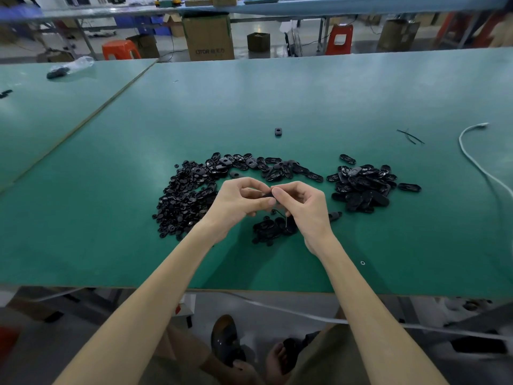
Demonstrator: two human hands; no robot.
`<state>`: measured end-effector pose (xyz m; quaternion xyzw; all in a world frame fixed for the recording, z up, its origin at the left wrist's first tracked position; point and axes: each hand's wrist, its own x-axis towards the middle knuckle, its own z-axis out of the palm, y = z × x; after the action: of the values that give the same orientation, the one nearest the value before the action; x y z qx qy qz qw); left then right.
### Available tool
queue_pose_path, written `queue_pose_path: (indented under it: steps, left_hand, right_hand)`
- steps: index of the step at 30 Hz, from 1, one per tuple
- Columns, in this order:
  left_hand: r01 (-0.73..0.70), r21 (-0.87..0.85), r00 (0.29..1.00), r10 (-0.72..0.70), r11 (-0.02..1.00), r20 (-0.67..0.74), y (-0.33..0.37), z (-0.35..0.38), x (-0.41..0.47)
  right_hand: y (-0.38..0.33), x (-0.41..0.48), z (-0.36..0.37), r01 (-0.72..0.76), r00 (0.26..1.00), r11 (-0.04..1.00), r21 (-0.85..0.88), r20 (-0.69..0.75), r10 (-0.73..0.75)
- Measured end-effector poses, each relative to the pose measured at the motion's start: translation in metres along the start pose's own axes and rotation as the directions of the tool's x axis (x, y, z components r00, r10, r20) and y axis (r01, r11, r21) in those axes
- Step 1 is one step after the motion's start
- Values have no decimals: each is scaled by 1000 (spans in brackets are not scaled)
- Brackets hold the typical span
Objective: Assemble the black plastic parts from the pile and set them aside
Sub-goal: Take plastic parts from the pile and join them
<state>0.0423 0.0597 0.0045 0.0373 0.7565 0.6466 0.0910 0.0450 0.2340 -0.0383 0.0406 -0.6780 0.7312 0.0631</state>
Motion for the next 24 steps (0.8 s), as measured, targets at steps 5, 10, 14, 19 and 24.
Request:
queue_pose_path:
  steps: [5,10,14,19,24]
  left_hand:
    - [18,-86,999,-16,996,30,-1,-4,-4]
    - [36,-87,999,-33,996,38,0,-5,-4]
    - [40,-103,998,-35,994,49,1,-5,-5]
    - [48,-131,999,-51,990,-14,0,0,-5]
    - [60,-120,993,-71,991,-93,0,11,-1]
  right_hand:
    - [0,-1,0,-5,1000,1000,5,-10,5]
    - [-1,-1,0,-6,1000,1000,2,6,6]
    - [0,-1,0,-16,1000,1000,25,3,16]
    - [0,-1,0,-10,1000,1000,21,20,10]
    - [1,1,-1,-20,1000,999,32,-7,20]
